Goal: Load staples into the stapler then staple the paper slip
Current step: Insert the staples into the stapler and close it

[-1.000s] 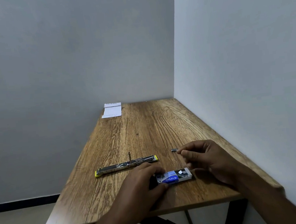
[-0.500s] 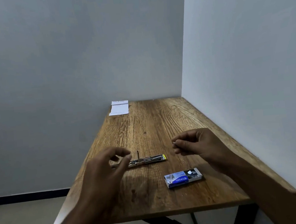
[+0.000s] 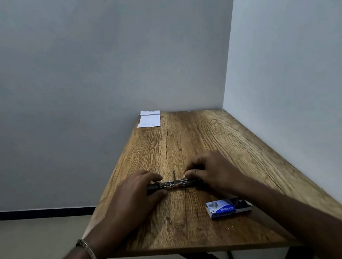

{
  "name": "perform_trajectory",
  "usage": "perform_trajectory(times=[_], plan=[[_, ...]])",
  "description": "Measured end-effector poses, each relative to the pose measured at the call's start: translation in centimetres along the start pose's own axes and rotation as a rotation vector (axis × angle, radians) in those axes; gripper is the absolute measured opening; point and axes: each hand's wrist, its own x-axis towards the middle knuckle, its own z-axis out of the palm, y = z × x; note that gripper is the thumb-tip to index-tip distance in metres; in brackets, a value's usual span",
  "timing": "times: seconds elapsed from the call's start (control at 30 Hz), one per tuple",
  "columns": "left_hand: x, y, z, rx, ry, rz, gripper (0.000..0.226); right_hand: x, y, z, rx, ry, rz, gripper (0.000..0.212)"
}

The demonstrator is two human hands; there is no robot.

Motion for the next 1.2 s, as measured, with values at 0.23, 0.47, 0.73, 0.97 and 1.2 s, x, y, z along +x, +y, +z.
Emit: perform_trajectory(times=[0.23,0.47,0.73,0.97,1.2], plan=[[0.0,0.0,0.2,0.029,-0.001,0.032,0.037,0.0,-0.1,0.6,-0.043,-0.019,-0.041,0.009],[0.0,-0.1,0.4,0.032,0.003,0.037,0.027,0.3,-0.3,1.0,-0.029,-0.002,-0.05,0.008],[0.2,-0.2,0.5,0.027,0.009,0.023,0.026,0.4,0.0,1.3,0.013,-0.018,-0.033,0.008],[0.1,-0.2,0.6,0.019,0.01,0.025,0.025,0.2,0.4,1.3,0.001,-0.019,-0.084,0.007],[0.1,-0.3,0.6,0.023,0.013,0.036,0.024,-0.1,0.9,0.7,0.02,-0.023,-0.151,0.013]])
